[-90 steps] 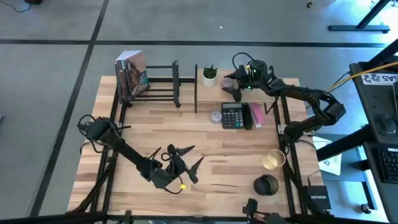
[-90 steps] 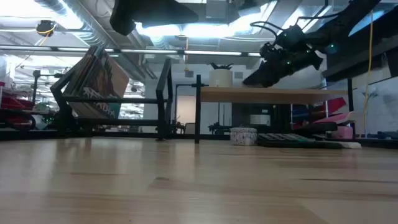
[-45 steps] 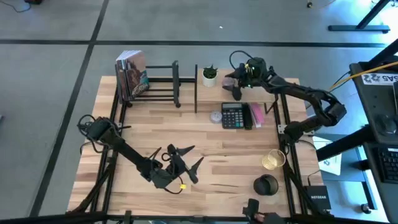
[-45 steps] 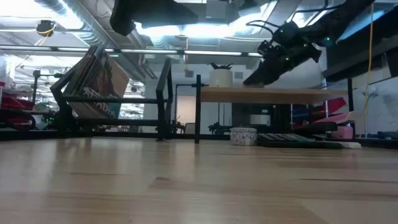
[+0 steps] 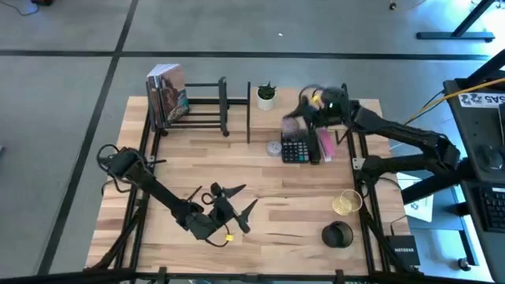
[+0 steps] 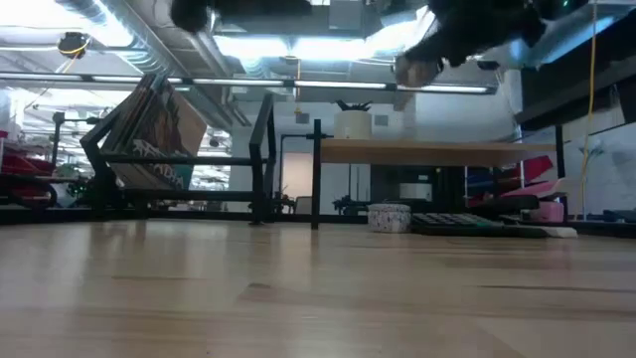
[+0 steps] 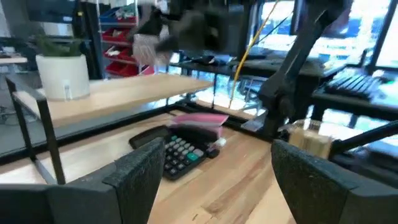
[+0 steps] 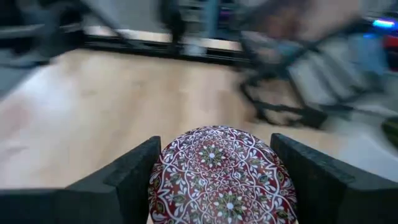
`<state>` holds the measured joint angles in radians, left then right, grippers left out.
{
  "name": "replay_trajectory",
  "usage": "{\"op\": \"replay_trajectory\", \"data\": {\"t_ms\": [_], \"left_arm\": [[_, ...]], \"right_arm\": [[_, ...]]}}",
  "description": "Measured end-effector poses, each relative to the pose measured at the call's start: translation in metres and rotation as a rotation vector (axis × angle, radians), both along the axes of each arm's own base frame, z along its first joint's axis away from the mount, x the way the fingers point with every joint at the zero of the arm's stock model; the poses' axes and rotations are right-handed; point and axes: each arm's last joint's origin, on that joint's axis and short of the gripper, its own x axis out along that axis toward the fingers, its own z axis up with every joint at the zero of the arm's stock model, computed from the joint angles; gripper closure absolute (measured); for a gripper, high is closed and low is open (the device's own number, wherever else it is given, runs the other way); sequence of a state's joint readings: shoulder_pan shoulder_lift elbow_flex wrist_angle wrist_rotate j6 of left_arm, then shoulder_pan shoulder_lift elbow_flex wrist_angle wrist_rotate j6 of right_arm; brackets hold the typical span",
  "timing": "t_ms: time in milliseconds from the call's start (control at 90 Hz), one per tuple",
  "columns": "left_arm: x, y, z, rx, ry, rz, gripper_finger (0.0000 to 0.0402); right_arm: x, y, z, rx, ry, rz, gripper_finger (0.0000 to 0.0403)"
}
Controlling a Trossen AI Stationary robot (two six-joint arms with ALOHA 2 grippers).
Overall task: Stock shelves
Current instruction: Remove the red floral-patterned item from the shelf
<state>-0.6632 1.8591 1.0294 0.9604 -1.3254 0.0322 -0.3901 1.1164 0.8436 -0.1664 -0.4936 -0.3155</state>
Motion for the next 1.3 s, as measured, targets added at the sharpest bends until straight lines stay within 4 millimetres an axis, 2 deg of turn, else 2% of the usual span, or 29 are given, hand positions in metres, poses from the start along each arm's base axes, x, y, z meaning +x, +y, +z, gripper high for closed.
{"op": "replay_trajectory", "data": {"t_ms": [133, 256, 433, 589, 678, 956, 1067, 1222, 1300], "left_arm": [[-0.024, -0.014, 0.027, -0.009, -0.023, -0.041, 0.0126], [-0.045, -0.027, 0.042, -0.006, -0.013, -0.048, 0.0126], [-0.07, -0.038, 0.055, -0.012, 0.016, -0.006, 0.0126], [-0.089, -0.043, 0.068, -0.05, 0.002, -0.021, 0.0126], [-0.094, -0.046, 0.071, -0.055, -0.002, -0.037, 0.0126], [-0.101, -0.051, 0.071, -0.061, -0.005, -0.063, 0.0126], [-0.108, -0.057, 0.072, -0.074, -0.013, -0.091, 0.0126], [-0.118, -0.064, 0.072, -0.096, -0.028, -0.125, 0.0126], [-0.12, -0.065, 0.072, -0.096, -0.027, -0.133, 0.0126]], "right_arm": [[0.021, 0.041, -0.014, -0.027, 0.041, 0.103, 0.0138], [0.042, 0.073, -0.023, -0.023, -0.002, 0.194, 0.0138], [0.084, 0.105, -0.052, 0.003, -0.063, 0.291, 0.0138], [0.131, 0.12, -0.079, 0.005, -0.016, 0.326, 0.0138], [0.161, 0.127, -0.088, 0.013, -0.013, 0.357, 0.0138], [0.247, 0.141, -0.091, 0.027, -0.043, 0.402, 0.0138], [0.271, 0.143, -0.102, 0.026, -0.035, 0.399, 0.0138], [0.296, 0.145, -0.13, 0.023, -0.005, 0.381, 0.0138], [0.307, 0.145, -0.137, 0.018, -0.021, 0.374, 0.0138]]}}
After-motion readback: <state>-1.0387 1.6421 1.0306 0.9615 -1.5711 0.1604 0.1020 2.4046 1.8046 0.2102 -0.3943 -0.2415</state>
